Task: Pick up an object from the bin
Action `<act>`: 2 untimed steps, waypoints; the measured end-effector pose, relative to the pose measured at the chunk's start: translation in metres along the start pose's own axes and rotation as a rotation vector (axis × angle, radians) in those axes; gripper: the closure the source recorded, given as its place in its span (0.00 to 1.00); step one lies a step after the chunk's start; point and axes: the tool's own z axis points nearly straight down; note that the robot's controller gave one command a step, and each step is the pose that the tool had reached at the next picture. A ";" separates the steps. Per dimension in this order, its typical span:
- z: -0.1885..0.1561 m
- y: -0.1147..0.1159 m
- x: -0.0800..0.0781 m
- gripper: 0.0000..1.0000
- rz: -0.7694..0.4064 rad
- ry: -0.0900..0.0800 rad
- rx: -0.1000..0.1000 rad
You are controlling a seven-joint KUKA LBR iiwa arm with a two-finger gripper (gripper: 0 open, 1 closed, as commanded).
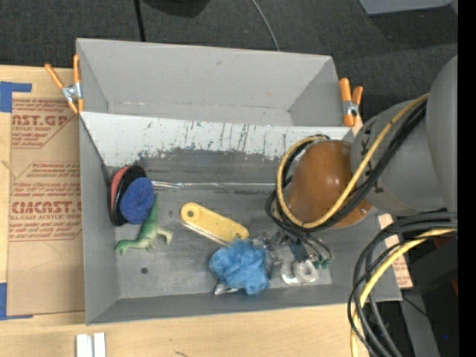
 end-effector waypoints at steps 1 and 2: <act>0.000 0.000 0.000 1.00 0.000 0.000 0.000; -0.032 0.004 0.004 1.00 -0.007 0.012 -0.003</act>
Offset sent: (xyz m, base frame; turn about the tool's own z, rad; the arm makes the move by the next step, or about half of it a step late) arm -0.0046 0.0104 0.1421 -0.0330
